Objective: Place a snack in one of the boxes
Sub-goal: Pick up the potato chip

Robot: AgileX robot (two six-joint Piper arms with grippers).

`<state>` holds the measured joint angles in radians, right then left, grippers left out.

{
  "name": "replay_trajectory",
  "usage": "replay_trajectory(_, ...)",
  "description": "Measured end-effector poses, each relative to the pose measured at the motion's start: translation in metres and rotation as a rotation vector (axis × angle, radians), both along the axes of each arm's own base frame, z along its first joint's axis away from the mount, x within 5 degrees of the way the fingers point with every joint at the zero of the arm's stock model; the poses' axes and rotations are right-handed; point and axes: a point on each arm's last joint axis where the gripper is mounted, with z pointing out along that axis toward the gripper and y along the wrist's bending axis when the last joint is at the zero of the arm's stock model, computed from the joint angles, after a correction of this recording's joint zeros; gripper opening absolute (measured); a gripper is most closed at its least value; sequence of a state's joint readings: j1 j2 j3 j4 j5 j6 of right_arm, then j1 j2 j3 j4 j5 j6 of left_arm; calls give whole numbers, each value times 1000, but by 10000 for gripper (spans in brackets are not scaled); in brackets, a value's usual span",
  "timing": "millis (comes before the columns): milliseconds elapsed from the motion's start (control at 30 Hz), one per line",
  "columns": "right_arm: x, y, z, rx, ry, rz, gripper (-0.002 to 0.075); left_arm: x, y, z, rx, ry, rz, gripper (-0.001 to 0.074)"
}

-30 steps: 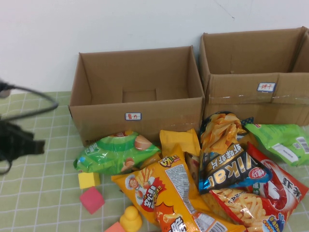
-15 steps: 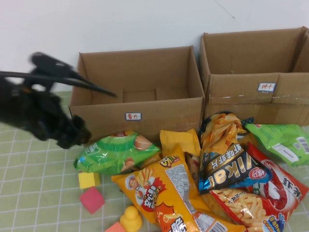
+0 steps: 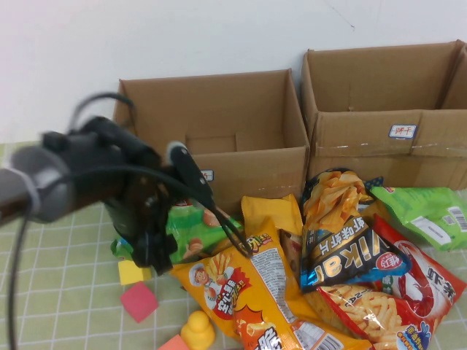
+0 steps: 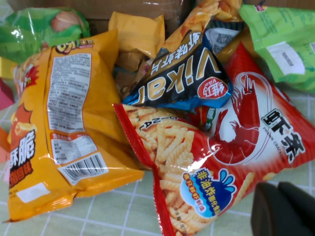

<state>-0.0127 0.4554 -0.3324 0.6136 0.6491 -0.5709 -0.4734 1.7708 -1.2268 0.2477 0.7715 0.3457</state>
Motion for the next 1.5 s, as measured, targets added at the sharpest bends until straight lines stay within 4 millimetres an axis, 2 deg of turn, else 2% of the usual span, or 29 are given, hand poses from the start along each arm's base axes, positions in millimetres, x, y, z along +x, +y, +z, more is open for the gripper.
replay_trajectory(133, 0, 0, 0, 0, 0, 0, -2, 8, -5, -20, 106, -13, -25, 506)
replay_trajectory(333, 0, 0, 0, 0, 0, 0, -2, 20, -3, -40, 180, -71, 90, 506)
replay_trajectory(367, 0, 0, 0, 0, 0, 0, -2, 22, -3, -48, 189, -71, 100, 509)
replay_trajectory(567, 0, 0, 0, 5, -3, -2, -2, 24, -5, -52, 185, -87, 105, 507)
replay_trajectory(667, 0, 0, 1, 10, -3, -3, -2, 24, -5, -53, 183, -88, 110, 475)
replay_trajectory(800, 0, 0, 1, 11, -3, -3, -2, 24, -4, -53, 192, -89, 109, 375)
replay_trajectory(1100, 0, 1, 1, 16, -3, -3, -2, 27, 1, -41, 266, -67, 166, 155)
replay_trajectory(1267, 0, 1, 1, 16, -3, -3, -2, 28, -1, -24, 245, -69, 215, 106)
replay_trajectory(1500, 0, 1, 1, 16, -3, -3, -2, 19, 4, 13, 205, -92, 271, 103)
